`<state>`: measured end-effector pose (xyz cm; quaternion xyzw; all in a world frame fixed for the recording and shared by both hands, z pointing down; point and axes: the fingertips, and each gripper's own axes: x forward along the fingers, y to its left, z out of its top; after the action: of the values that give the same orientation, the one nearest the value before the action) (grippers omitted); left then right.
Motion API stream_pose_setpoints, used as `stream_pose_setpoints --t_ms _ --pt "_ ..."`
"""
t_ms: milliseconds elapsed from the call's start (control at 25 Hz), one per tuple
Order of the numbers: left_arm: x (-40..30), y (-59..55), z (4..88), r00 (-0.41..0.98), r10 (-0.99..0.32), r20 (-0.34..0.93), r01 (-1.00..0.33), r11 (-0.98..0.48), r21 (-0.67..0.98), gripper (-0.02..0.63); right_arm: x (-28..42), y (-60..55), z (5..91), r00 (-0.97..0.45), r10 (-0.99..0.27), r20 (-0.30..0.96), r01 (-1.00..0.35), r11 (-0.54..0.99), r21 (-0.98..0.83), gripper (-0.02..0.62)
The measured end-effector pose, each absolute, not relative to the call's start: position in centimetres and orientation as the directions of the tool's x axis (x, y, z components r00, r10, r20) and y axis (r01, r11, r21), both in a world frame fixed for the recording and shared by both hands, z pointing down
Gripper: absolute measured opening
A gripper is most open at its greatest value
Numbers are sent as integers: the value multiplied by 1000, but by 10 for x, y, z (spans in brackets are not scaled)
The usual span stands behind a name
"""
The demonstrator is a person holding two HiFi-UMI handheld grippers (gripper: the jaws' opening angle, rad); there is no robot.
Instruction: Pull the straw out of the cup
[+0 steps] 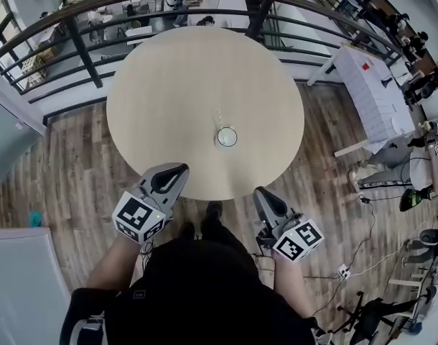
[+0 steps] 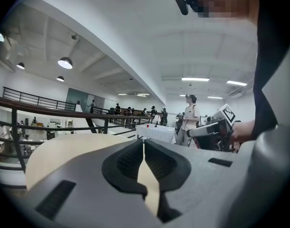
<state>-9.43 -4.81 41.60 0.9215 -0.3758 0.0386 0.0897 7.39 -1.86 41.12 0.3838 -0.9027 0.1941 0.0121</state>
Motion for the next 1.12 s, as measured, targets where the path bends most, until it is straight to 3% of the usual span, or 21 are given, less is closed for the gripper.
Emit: stream_pose_setpoints --t_ms 200,400,680,1120 --pt "-85 -82 418 709 -689 151 -706 -695 141 9 64 -53 418 -740 -646 188 -663 653 -367 23" --pt "-67 -114 427 709 -685 166 -705 -691 161 73 73 -87 427 -763 -617 193 -636 663 -394 23" --pt "-46 -161 454 650 -722 239 -758 -637 138 107 91 -138 444 -815 -550 183 -568 696 -440 23" --pt "-38 -199 478 601 -763 238 -799 -566 204 154 79 -187 466 -889 -417 188 -455 762 -461 23"
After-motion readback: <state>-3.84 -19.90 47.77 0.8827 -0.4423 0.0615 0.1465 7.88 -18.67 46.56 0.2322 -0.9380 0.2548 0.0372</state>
